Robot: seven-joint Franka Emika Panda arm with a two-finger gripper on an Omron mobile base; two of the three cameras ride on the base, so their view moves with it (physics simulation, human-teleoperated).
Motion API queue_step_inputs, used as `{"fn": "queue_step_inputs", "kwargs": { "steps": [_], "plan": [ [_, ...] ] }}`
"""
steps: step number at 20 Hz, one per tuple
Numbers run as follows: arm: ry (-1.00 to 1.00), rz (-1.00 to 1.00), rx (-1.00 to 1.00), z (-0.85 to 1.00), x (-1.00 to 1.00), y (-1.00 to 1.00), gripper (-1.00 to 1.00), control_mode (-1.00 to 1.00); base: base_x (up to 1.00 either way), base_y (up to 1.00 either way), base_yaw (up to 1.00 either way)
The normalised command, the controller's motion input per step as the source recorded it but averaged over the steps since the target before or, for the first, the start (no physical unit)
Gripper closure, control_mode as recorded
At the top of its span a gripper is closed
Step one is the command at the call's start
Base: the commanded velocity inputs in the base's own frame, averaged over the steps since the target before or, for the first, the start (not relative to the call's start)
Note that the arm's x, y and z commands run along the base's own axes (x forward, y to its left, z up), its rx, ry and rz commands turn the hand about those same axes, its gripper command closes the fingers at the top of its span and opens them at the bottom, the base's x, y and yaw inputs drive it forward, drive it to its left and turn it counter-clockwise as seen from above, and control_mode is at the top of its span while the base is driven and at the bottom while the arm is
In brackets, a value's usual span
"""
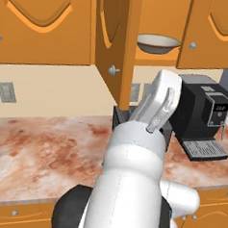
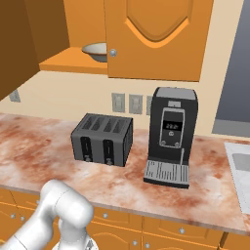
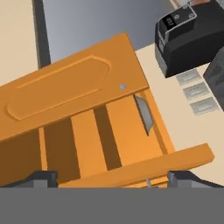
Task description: Pick the mug and place it in the sink. Pick the bowl and place it in the open cabinet and then close the cabinet.
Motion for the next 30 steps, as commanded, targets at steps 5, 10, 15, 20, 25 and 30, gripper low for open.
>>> {"fn": "queue_step_inputs", "kwargs": {
  "steps": [5, 10, 15, 20, 25, 30],
  "plan": [
    [-0.07, -0.22, 0.00, 0.00, 0.32, 0.98, -1.00, -1.00, 0.00, 0.00, 0.00],
    [-0.14, -0.09, 0.21, 0.00, 0.10, 0.64, -1.00, -1.00, 0.00, 0.00, 0.00],
    [-0.10, -0.02, 0.41, -0.12, 0.02, 0.41, -1.00, -1.00, 0.00, 0.00, 0.00],
    [-0.14, 0.00, 0.46, -0.10, 0.04, 0.25, -1.00, -1.00, 0.00, 0.00, 0.00],
    [-0.13, 0.00, 0.39, -0.29, 0.30, 0.48, -1.00, -1.00, 0.00, 0.00, 0.00],
    [0.02, -0.02, -0.03, -0.01, 0.44, 0.52, -1.00, -1.00, 0.00, 0.00, 0.00]
  ]
}}
